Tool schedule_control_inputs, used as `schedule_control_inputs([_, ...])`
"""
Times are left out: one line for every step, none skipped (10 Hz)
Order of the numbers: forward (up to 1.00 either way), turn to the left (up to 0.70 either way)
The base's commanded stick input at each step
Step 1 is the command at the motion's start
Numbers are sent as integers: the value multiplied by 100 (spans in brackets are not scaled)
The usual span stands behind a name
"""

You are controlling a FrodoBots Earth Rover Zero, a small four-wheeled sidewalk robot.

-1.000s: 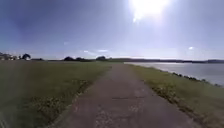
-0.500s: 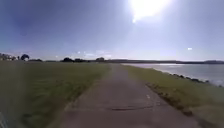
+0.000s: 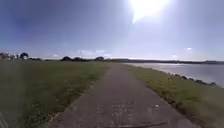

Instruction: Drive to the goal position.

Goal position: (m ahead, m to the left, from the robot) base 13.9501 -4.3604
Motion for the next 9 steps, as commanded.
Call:
schedule_control_inputs([70,0])
schedule_control_inputs([70,0])
schedule_control_inputs([70,0])
schedule_control_inputs([70,0])
schedule_control_inputs([70,0])
schedule_control_inputs([70,0])
schedule_control_inputs([70,0])
schedule_control_inputs([70,0])
schedule_control_inputs([70,0])
